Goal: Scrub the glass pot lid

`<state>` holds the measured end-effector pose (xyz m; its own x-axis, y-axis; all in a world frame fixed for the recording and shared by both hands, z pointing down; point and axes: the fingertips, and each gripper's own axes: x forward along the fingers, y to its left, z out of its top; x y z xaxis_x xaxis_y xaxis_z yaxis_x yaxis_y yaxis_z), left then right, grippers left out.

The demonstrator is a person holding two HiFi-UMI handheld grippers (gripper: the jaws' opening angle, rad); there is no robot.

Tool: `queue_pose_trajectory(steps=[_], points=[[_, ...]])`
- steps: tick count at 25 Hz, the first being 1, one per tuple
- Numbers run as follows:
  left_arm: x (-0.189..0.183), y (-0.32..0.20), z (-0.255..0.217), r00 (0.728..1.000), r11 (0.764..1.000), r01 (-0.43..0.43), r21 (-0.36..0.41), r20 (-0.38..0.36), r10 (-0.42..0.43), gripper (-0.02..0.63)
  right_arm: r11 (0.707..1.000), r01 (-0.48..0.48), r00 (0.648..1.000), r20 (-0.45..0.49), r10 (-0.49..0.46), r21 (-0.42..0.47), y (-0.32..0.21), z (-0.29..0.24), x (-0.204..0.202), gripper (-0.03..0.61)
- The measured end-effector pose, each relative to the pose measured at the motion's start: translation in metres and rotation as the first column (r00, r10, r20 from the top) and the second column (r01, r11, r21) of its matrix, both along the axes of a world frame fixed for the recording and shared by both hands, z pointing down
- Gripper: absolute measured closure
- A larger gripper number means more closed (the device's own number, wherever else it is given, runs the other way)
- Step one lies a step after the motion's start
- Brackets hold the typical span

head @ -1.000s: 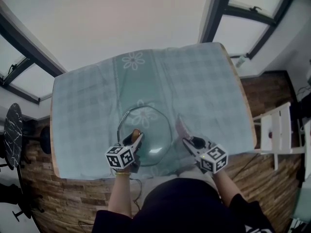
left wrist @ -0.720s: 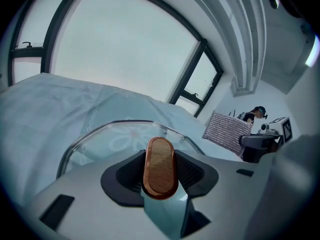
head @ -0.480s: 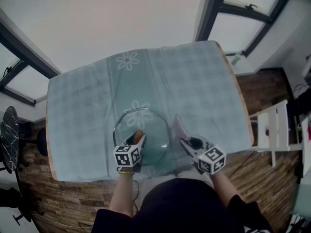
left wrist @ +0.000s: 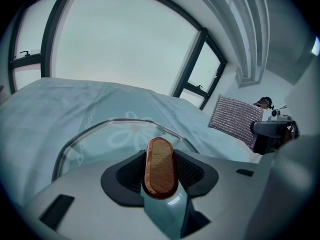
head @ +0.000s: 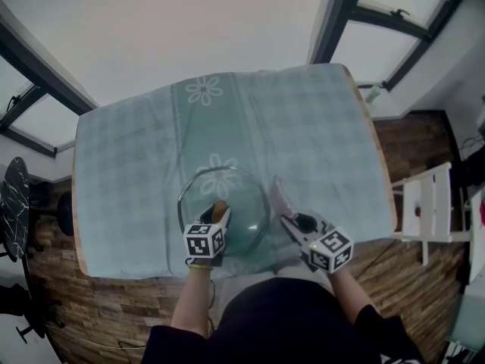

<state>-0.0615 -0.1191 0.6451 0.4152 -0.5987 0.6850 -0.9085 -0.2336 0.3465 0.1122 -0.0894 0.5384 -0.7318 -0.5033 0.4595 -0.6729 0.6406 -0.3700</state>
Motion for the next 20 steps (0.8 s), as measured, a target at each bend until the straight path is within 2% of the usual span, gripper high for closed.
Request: queue_pose_trajectory(steps=[6, 10, 14, 20], points=[[0.000, 0.000, 0.000, 1.000, 1.000, 0.015, 0.008, -0.017, -0.015, 0.443, 0.997, 0.068, 0.998, 0.008, -0.068, 0.027, -0.001, -0.011, -0.028, 0.503], [-0.004, 0.001, -0.006, 0.997, 0.998, 0.057, 0.010, -0.057, -0.056, 0.357, 0.992, 0.117, 0.992, 0.034, -0.119, 0.040, -0.002, -0.017, -0.048, 0.503], [-0.009, 0.009, -0.022, 0.997, 0.996, 0.073, 0.049, -0.038, -0.071, 0.317, 0.985, 0.165, 0.984, 0.051, -0.168, 0.058, -0.001, -0.019, -0.064, 0.503], [-0.025, 0.015, -0.056, 0.993, 0.984, 0.115, 0.138, -0.045, -0.110, 0.313, 0.977, 0.194, 0.980, 0.024, -0.197, 0.084, -0.003, -0.022, -0.091, 0.503]])
